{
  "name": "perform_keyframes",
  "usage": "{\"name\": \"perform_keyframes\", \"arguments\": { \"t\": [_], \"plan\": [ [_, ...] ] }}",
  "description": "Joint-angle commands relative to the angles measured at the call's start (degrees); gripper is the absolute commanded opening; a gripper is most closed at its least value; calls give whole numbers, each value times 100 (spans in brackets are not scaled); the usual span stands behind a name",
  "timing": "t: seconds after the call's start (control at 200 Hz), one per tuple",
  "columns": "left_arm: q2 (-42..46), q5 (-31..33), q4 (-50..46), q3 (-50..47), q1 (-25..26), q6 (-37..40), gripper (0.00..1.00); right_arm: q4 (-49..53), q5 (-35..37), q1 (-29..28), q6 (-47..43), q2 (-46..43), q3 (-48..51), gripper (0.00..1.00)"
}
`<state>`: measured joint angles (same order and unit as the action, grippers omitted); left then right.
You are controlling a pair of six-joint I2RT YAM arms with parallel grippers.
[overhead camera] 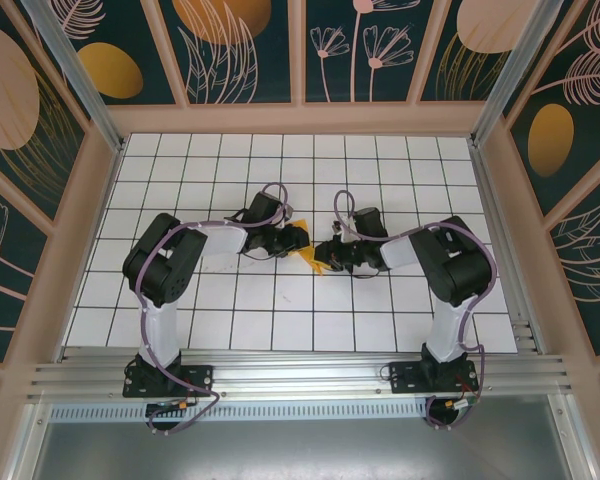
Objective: Fold a paper plane with a square sheet of paper (pick it up from the middle)
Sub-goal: Fold the wing for the fifth time at the center of the table.
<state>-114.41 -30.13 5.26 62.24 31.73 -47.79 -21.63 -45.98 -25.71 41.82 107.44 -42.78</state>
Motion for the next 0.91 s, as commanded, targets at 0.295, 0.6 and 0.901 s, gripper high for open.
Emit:
{"name": "perform_keyframes", "arguments": {
  "t": [0.295,0.6,0.901],
  "plan": [
    [-493,966,-543,-14,-70,322,35,956,219,-11,-646,-107,3,10],
    [-499,1018,-562,-27,-77,302,35,1138,536,-19,-630,-271,-64,8],
    [-497,1009,-577,-10,-70,313,31,1681,1042,-295,-926,-1123,-299,14]
  ]
}}
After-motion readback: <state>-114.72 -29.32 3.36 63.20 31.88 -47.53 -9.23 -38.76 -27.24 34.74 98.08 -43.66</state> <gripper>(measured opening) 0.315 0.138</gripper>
